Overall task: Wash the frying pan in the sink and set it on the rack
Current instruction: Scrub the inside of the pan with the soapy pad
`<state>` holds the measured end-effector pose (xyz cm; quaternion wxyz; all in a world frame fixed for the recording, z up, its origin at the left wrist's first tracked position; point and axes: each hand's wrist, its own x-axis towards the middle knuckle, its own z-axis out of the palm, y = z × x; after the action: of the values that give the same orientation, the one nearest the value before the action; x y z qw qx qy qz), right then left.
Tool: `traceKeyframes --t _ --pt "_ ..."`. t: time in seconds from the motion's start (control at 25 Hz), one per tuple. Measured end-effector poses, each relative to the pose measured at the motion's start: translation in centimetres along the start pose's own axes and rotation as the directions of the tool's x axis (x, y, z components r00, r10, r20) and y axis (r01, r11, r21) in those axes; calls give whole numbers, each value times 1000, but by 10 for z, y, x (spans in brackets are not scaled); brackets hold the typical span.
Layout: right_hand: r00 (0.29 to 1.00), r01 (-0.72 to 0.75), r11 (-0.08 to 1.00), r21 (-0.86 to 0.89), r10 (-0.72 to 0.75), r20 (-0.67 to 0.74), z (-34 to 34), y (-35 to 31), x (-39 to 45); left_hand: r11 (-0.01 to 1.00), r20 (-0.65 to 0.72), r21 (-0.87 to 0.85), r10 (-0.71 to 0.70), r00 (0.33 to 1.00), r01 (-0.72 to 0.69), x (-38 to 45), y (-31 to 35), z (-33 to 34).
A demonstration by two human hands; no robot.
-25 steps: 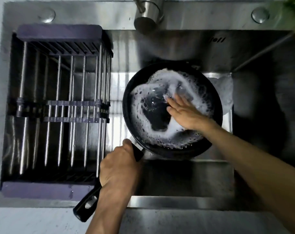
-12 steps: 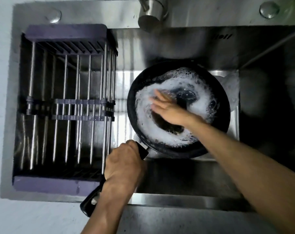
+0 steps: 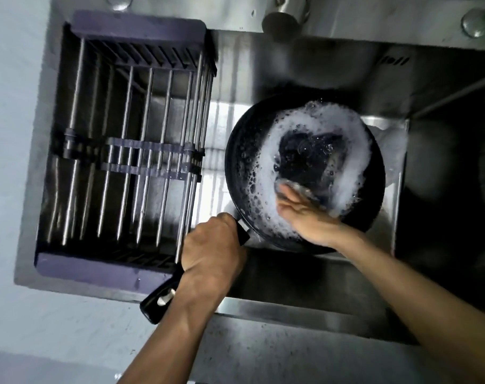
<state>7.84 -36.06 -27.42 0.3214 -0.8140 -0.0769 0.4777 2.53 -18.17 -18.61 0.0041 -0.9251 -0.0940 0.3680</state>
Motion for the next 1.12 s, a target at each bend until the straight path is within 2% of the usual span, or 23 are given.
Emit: traceKeyframes --t 0.04,0.08,0.12,0.2,0.24,0.28,0.32,0.36,0.4,0.44,0.52,0.56,0.64,0.68,0.8,0.88,0.96,1.04,1.08,1.12 --pt "990 143 982 126 -144 0 9 -14 8 1000 14 7 -8 1000 8 0 1 1" --pt "981 191 969 156 -185 -52 -1 -20 24 1000 21 3 -14 1000 14 0 1 2" --pt "976 175 981 80 -162 -146 -19 -14 39 1000 26 -17 -24 999 24 1 3 2" --pt "955 -127 986 -111 92 -280 -35 9 35 999 29 -25 -19 999 19 1 1 2" --pt "956 -171 975 -142 130 -262 -23 17 21 1000 23 -20 -12 1000 12 1 1 2" --pt "986 -60 993 -101 43 -160 4 15 13 1000 17 -18 -10 1000 10 1 0 1" --pt "988 133 989 66 -127 -91 27 -2 8 1000 23 -14 -10 1000 10 1 1 1" --pt "959 279 920 277 -252 -130 30 -21 18 1000 36 -10 -11 999 12 1 2 2" --pt "924 367 855 366 -291 -247 17 -37 42 1000 43 -12 -12 999 13 1 1 2" --pt "910 330 879 345 -199 -363 -4 -49 66 1000 48 -19 -13 999 14 1 1 3" --pt "828 84 963 256 75 -556 -30 -50 91 1000 47 -18 -13 999 14 -1 0 3" --pt "818 21 976 218 108 -564 -25 -47 93 1000 41 -22 -16 999 17 -1 0 2" --pt "856 143 985 100 -72 -512 -9 -35 93 1000 41 -18 -16 999 17 -2 1 1" --pt "848 188 980 60 -131 -513 -9 -26 93 1000 47 -14 -11 999 12 -3 2 2" --pt "793 -6 1000 29 23 -609 -31 -16 96 1000 52 -22 -11 999 12 -3 0 2" --pt "854 49 991 -123 -106 -509 -35 -18 94 1000 50 -28 -6 999 8 -2 1 1" --pt "873 -15 921 -389 -178 -454 -46 -1 87 999 53 -51 -3 999 5 -3 0 -2" --pt "874 -228 803 -551 -80 -478 -72 32 48 997 66 -77 1 998 5 -5 1 -5" --pt "896 -283 738 -612 -23 -443 -84 44 20 995 74 -94 -9 997 16 -4 1 -6" --pt "932 -279 684 -674 24 -361 -91 51 -5 995 67 -101 -17 998 24 1 -1 -9"
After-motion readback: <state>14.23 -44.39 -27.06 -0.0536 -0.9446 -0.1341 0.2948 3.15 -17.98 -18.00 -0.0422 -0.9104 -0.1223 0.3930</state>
